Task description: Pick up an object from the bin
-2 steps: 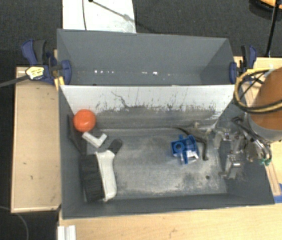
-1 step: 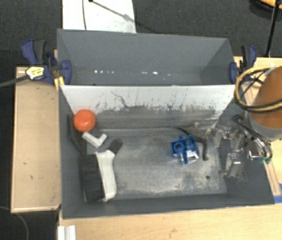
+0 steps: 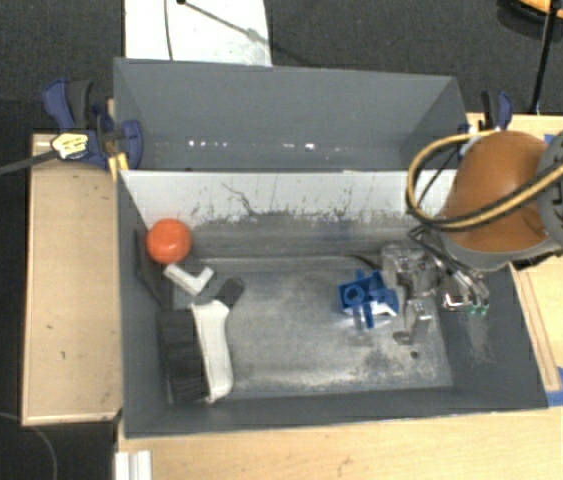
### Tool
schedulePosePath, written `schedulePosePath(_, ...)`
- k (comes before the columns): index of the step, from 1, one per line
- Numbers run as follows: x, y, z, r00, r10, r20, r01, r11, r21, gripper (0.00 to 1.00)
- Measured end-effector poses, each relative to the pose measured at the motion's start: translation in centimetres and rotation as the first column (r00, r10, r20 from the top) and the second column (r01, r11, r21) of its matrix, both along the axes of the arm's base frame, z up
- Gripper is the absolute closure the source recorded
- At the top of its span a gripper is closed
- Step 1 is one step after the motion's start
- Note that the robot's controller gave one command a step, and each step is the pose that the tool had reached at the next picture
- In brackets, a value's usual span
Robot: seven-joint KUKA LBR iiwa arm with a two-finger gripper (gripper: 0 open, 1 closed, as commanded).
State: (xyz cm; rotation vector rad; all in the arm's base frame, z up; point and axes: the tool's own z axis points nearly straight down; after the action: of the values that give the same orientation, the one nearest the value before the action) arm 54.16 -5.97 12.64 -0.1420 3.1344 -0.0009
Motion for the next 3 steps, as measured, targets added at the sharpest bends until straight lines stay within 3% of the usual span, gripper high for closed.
schedulePosePath(1,1.5,2.1,-1.6,0.989,0.147,0.01,-0.147,0.989,-0.001,0.0)
schedulePosePath(2,4.2,2.7,-0.9,0.954,0.299,0.01,-0.299,0.954,-0.004,0.0)
schedulePosePath(3,4.2,3.9,-5.5,0.962,0.273,0.017,-0.273,0.962,-0.004,0.0)
